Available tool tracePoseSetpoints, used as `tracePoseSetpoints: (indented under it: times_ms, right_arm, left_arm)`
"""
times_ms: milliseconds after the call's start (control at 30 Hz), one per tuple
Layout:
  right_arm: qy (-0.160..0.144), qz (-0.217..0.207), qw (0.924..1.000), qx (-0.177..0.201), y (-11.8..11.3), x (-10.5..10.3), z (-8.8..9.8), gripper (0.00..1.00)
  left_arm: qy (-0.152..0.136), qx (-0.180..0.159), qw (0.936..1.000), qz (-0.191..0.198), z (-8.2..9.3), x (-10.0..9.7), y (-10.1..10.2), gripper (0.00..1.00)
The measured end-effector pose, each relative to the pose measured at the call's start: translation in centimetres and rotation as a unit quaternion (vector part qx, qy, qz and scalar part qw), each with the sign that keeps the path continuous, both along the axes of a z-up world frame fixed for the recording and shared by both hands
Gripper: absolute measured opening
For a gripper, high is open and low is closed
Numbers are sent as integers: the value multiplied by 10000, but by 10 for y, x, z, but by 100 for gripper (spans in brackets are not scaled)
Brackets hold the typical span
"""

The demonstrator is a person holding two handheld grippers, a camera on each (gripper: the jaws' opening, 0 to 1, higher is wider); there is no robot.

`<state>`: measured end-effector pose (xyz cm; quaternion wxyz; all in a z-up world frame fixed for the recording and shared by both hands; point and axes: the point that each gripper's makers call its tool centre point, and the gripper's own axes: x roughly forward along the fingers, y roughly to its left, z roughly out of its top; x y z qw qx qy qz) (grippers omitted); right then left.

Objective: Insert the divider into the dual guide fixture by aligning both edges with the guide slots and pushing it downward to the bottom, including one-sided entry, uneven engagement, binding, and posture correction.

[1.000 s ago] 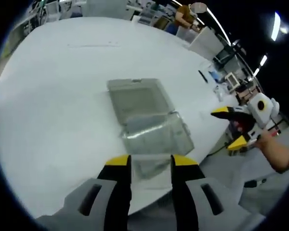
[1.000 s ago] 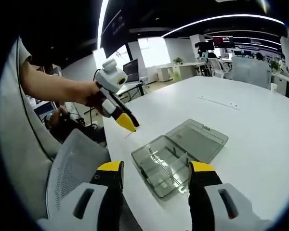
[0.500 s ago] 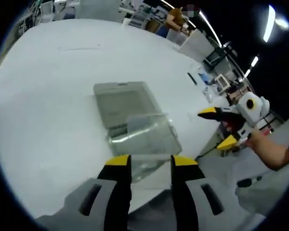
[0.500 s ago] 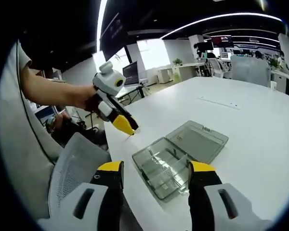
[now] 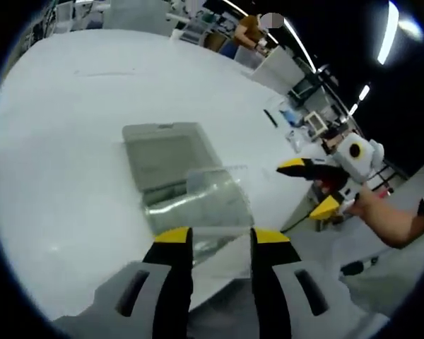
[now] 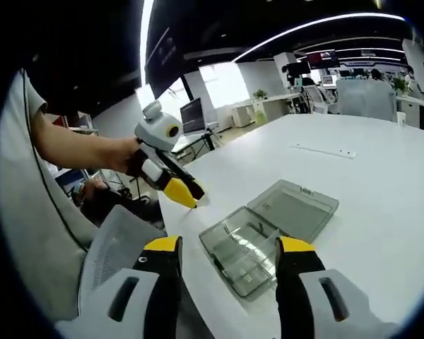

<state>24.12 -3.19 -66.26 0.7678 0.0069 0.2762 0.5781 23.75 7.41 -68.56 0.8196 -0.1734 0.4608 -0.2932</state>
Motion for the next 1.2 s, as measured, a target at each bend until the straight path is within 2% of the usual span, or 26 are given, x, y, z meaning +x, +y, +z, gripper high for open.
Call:
tracePoseSetpoints:
  times_ms: [367,833,1200]
  right_arm:
    - [269,48,9991,312,7,-2,8,50]
    - [462,144,9967,651,17,-4,21,50]
    - [741,191,9913,1071,23,-7,33,49]
  left_arm:
    - [-108,-247,9996,-104,7,-2,-9,29]
    - [-301,-598,9975,-229,21,-3,-21,29]
    - [-405,-954,9938,-398,30,-7,-32,29]
